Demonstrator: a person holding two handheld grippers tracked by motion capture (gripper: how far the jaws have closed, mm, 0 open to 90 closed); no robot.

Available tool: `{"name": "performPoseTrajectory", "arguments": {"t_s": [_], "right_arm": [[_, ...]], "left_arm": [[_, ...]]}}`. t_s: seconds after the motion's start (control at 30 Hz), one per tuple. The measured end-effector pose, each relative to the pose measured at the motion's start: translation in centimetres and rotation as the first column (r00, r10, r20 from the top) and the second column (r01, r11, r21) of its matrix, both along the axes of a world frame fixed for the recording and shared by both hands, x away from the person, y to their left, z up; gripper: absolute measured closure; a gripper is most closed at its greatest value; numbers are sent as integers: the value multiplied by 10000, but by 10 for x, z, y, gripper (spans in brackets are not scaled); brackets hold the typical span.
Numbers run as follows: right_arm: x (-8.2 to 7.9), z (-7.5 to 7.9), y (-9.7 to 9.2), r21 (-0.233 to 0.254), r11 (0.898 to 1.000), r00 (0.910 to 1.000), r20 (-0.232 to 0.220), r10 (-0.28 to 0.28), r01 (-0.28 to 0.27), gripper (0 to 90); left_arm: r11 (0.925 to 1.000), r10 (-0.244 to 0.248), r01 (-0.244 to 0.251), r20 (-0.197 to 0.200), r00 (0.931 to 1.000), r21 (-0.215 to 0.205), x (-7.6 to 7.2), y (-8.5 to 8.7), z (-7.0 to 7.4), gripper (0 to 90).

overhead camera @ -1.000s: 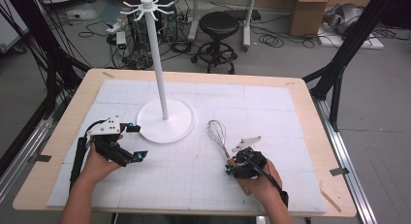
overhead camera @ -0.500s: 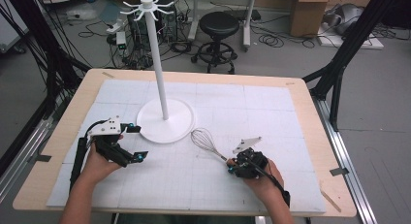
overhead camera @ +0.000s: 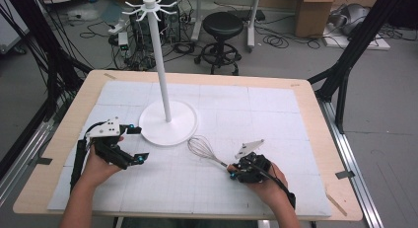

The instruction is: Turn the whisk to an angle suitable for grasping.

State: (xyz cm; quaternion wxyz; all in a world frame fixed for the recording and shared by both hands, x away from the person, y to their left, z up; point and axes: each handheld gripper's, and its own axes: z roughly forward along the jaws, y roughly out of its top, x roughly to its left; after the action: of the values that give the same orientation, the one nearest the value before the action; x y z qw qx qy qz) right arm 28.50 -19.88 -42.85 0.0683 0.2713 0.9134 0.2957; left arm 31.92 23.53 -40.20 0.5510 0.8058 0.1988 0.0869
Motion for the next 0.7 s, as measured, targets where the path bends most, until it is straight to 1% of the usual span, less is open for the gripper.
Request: {"name": "performPoseTrajectory", "arguments": {"t_s": [0.03, 0.07, 0.1, 0.13, 0.17, 0.23, 0.33, 0.4, 0.43, 0.5, 0.53, 0.57, 0.6, 0.63, 0.7], "right_arm": [[0, 1, 6, -38, 9991, 9991, 35, 416, -416, 708], [0, 1, 6, -38, 9991, 9991, 35, 416, -416, 708], [-1, 0, 14, -13, 9974, 9974, 27, 718, -718, 708], [-1, 0, 14, -13, 9974, 9974, 27, 718, -718, 708], [0, 1, 21, -39, 9948, 9948, 42, 1016, -1016, 708], [1, 1, 24, -28, 9941, 9941, 38, 1089, -1088, 708], [2, 3, 37, -69, 9901, 9901, 17, 1405, -1405, 708], [3, 4, 47, -1, 9845, 9845, 12, 1754, -1754, 708], [4, 5, 59, -29, 9786, 9786, -7, 2059, -2059, 708], [6, 4, 71, 48, 9732, 9732, -53, 2301, -2301, 708], [6, 4, 71, 48, 9732, 9732, -53, 2301, -2301, 708], [8, 2, 84, 32, 9666, 9665, -132, 2564, -2564, 707], [8, 2, 84, 32, 9666, 9665, -132, 2564, -2564, 707], [8, 2, 88, -8, 9644, 9643, -161, 2644, -2644, 707], [9, 1, 96, -154, 9615, 9616, -40, 2745, -2745, 705]], "left_arm": [[10000, 9, -9, 32, 10000, 43, 0, 0, 2, 17], [10000, -11, 11, 53, 10000, 63, -1, 0, 3, 17], [10000, -47, 47, 139, 9999, 42, -2, -1, 5, 17], [10000, -94, 94, 173, 9998, 14, -2, 0, 6, 17], [10000, -90, 91, 198, 9998, -38, -3, 0, 7, 17], [10000, -91, 91, 235, 9997, -22, -3, 0, 8, 17], [10000, -83, 84, 219, 9997, -36, -4, 1, 8, 17], [9999, -84, 86, 267, 9996, -89, -4, 2, 10, 17], [9999, -71, 74, 286, 9996, -105, -4, 2, 11, 17], [9999, -77, 83, 383, 9992, -152, -5, 2, 13, 17], [9999, -77, 83, 383, 9992, -152, -5, 2, 13, 17], [9999, -83, 88, 392, 9992, -139, -6, 2, 13, 17], [9999, -81, 87, 395, 9992, -145, -6, 3, 14, 17], [9999, -86, 91, 402, 9992, -130, -7, 3, 14, 17], [9998, -100, 108, 401, 9991, -190, -7, 4, 14, 17]]}}
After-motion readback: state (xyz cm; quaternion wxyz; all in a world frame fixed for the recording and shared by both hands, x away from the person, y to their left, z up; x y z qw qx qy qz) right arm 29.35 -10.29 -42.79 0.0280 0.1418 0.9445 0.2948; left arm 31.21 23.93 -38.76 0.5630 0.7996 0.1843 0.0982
